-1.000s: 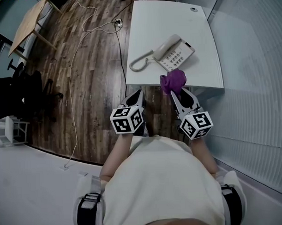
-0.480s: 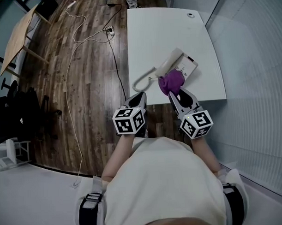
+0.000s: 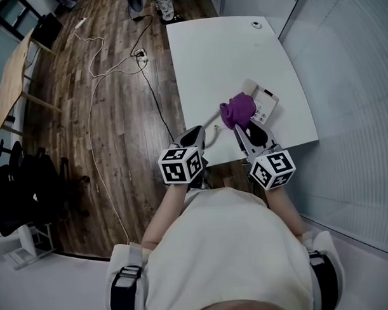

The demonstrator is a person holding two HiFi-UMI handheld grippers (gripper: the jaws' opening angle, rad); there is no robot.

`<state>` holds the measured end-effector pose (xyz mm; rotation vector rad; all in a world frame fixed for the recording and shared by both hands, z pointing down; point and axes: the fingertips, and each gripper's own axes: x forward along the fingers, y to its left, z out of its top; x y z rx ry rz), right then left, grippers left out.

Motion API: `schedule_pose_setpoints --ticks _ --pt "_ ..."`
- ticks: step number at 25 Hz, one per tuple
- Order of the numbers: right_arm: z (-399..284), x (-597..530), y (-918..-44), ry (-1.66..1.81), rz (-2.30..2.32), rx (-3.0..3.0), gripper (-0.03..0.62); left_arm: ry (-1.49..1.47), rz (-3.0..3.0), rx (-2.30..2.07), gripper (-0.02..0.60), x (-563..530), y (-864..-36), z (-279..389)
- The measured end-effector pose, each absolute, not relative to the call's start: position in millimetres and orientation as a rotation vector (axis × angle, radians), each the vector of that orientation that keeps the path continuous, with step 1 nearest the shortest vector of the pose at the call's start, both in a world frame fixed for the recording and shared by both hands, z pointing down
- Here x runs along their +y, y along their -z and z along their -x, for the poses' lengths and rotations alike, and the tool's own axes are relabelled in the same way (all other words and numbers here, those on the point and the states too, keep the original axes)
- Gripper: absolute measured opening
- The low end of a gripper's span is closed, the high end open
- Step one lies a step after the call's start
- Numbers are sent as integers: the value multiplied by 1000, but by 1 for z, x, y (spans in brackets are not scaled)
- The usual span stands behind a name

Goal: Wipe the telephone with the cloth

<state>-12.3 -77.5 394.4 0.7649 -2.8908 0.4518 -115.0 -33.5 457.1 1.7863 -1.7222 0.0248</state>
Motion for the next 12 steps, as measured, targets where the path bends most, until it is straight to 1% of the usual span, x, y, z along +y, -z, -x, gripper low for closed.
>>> schedule_pose_setpoints --ticks 6,12 --pt "39 -89 -393 -448 -881 -2881 130 -54 -1858 -1658 21 -53 -457 144" --pt "44 -100 -398 -443 -1020 -2841 130 -81 -1923 -1581 21 -69 -462 155"
